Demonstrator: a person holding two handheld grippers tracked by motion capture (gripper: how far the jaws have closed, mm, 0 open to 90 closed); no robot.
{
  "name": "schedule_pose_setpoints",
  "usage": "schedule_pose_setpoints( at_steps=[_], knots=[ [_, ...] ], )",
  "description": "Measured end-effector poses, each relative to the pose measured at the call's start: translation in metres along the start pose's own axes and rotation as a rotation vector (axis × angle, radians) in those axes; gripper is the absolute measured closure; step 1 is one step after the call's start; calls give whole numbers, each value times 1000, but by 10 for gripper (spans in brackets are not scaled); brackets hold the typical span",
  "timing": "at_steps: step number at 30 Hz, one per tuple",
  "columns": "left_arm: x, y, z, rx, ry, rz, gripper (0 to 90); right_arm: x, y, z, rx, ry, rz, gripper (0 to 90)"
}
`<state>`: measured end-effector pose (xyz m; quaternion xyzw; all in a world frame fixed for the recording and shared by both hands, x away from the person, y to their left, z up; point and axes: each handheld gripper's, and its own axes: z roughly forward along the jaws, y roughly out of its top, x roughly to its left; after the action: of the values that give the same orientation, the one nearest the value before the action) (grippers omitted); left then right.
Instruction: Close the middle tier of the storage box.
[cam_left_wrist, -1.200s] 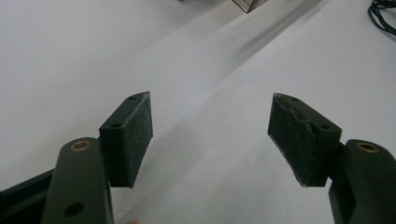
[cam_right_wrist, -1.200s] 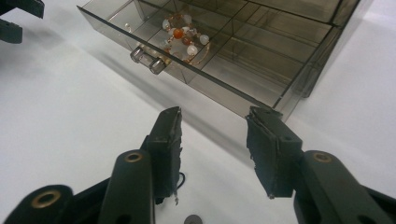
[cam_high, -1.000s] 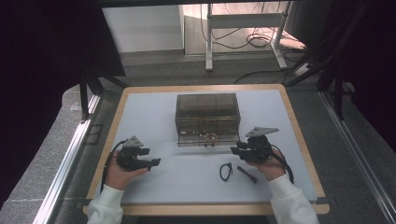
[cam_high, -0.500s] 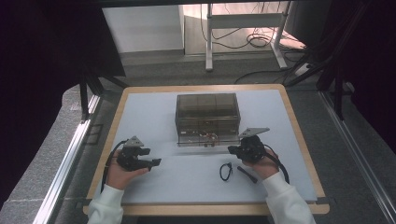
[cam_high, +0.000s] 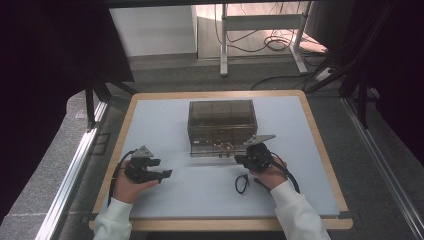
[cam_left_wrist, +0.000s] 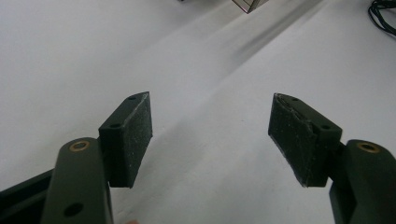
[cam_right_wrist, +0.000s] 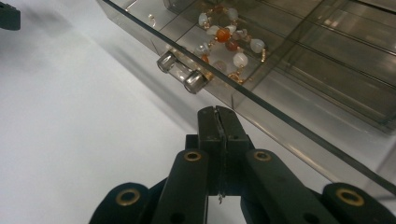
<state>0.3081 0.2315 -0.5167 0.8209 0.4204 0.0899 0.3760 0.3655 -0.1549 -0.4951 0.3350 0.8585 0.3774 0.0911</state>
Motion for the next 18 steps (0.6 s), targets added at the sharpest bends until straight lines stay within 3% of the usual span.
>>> schedule_pose_setpoints(
  at_steps=[18],
  knots=[
    [0, 0, 1, 2, 3, -2, 310, 0, 7, 13, 6, -2, -9, 898]
  ],
)
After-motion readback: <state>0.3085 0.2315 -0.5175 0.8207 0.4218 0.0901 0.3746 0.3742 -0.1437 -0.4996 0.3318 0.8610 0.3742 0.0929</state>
